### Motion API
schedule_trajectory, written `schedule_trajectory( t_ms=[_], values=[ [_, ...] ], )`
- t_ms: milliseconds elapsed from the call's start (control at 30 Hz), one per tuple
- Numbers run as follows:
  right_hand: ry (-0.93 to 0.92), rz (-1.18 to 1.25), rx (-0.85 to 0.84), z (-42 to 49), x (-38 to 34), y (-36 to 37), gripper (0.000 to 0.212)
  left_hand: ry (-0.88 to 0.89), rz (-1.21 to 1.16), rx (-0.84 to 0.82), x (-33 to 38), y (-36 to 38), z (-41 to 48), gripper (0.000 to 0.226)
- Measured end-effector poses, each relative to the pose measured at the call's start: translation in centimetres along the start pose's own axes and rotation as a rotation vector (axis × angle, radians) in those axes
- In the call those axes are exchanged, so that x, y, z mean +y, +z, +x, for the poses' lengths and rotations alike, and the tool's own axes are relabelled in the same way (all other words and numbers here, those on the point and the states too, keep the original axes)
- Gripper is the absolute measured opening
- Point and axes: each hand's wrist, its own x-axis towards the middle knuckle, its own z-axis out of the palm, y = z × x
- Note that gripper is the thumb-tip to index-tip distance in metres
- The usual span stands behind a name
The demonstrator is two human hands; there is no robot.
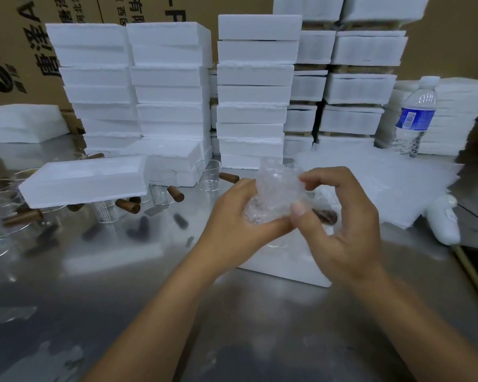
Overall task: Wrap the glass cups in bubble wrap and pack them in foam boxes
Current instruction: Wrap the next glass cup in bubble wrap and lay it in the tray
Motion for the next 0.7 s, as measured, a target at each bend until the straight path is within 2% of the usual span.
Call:
schedule_trajectory(
  t_ms=[67,133,200,267,367,467,567,700],
  values=[
    [-0.1,-0.102,0.015,-0.1,0.2,0.2,0.021,0.036,0.064,-0.005,0.1,0.1,-0.1,0.052],
    [-0.062,-0.123,0.033,-0.1,0.4,0.3,0.022,0.066,0.129,-0.015,0.2,0.2,-0.2,0.056],
    [0.146,-0.006,0.028,0.2,0.2,0.2,0.009,0.077,0.126,-0.025,0.3,0.3,-0.3,0.063],
    [0.394,0.172,-0.001,0.3,0.4,0.1,0.006,0.136,0.147,-0.033,0.2,0.2,-0.3,0.073],
    [0.552,0.234,-0.002,0.4,1.1,0.0,0.028,0.254,0.218,-0.047,0.3,0.3,-0.4,0.081],
    [0.684,0.305,-0.101,0.6,1.6,0.0,0.043,0.396,0.315,-0.041,0.2,0.7,-0.5,0.064],
    [0.713,0.336,-0.199,0.5,1.9,-0.1,0.041,0.45,0.388,-0.034,0.1,0.9,-0.5,0.048],
    [0.6,0.392,-0.2,0.5,1.7,-0.4,0.029,0.396,0.382,0.035,-0.3,0.6,-0.3,0.044]
  ],
)
